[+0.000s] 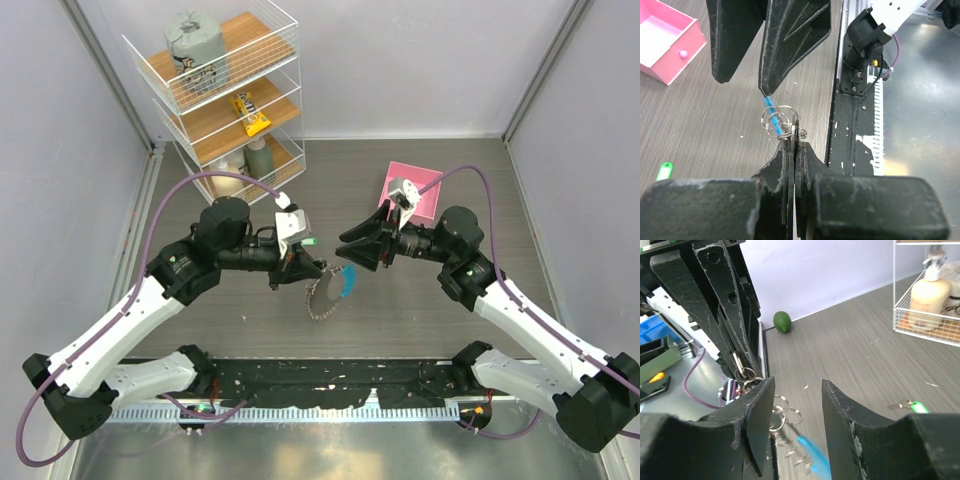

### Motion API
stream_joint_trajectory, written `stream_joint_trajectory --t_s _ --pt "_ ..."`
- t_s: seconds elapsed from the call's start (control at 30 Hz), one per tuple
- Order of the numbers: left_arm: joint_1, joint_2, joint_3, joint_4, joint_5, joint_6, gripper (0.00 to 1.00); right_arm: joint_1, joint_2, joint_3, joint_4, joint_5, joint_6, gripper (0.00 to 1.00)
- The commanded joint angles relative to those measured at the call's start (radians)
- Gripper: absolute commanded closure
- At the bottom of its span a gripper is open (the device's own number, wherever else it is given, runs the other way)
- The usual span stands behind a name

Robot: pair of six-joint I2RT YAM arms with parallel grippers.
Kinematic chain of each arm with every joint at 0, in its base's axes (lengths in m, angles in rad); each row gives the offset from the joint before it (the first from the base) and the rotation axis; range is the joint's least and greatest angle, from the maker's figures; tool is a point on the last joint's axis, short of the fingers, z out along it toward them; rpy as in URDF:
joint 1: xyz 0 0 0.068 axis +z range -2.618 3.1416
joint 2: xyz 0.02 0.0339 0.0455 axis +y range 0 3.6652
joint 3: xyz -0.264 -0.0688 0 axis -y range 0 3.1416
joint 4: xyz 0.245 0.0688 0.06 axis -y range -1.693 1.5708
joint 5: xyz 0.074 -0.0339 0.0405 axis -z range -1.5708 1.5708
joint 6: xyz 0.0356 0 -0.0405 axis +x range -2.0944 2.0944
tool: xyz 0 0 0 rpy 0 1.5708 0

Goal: Remove the keys from the keyring

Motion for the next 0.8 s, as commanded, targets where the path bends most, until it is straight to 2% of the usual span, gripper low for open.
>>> stream_joint_trajectory --t_s 0.0,0.13,0.27,0.43,0.77 --pt "-0.004 0.0 0.053 0.027 0.065 0.009 1.0 -0.005 -0.018 -0.02 0.054 0.034 -0.106 0.53" --pt "-0.004 -0.009 0.048 0.041 0.1 0.009 1.0 -0.004 -0.015 -0.057 0.15 -0.032 -0.133 0.57" --pt "-0.004 -0.008 0.056 0.041 0.132 0.009 1.0 0.007 -0.005 -0.066 0.212 -0.072 -0.139 0.54" --pt "-0.004 -0.002 0.071 0.024 0.164 0.009 1.0 0.045 -0.018 -0.068 0.206 -0.104 -0.185 0.52" --pt "-0.004 -0.003 0.076 0.025 0.187 0.006 1.0 0.108 -0.05 -0.076 0.154 -0.12 -0.267 0.54"
